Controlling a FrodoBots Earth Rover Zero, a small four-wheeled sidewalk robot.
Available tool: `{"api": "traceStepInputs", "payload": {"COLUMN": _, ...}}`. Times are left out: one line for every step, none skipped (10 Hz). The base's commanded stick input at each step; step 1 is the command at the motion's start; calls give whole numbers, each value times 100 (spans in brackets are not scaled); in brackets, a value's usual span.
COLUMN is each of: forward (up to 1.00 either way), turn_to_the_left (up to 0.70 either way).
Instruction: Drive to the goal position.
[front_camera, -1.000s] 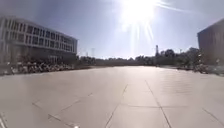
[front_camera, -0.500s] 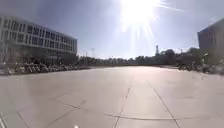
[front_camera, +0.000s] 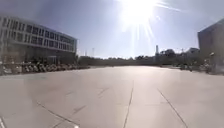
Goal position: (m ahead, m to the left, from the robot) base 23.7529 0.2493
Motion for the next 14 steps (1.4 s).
{"api": "traceStepInputs", "payload": {"forward": 70, "turn_to_the_left": 0}}
{"api": "traceStepInputs", "payload": {"forward": 70, "turn_to_the_left": 0}}
{"api": "traceStepInputs", "payload": {"forward": 70, "turn_to_the_left": 0}}
{"api": "traceStepInputs", "payload": {"forward": 70, "turn_to_the_left": 0}}
{"api": "traceStepInputs", "payload": {"forward": 70, "turn_to_the_left": 0}}
{"api": "traceStepInputs", "payload": {"forward": 70, "turn_to_the_left": 0}}
{"api": "traceStepInputs", "payload": {"forward": 70, "turn_to_the_left": 0}}
{"api": "traceStepInputs", "payload": {"forward": 70, "turn_to_the_left": 0}}
{"api": "traceStepInputs", "payload": {"forward": 70, "turn_to_the_left": -6}}
{"api": "traceStepInputs", "payload": {"forward": 70, "turn_to_the_left": -13}}
{"api": "traceStepInputs", "payload": {"forward": 70, "turn_to_the_left": -14}}
{"api": "traceStepInputs", "payload": {"forward": 70, "turn_to_the_left": -14}}
{"api": "traceStepInputs", "payload": {"forward": 70, "turn_to_the_left": -13}}
{"api": "traceStepInputs", "payload": {"forward": 70, "turn_to_the_left": -4}}
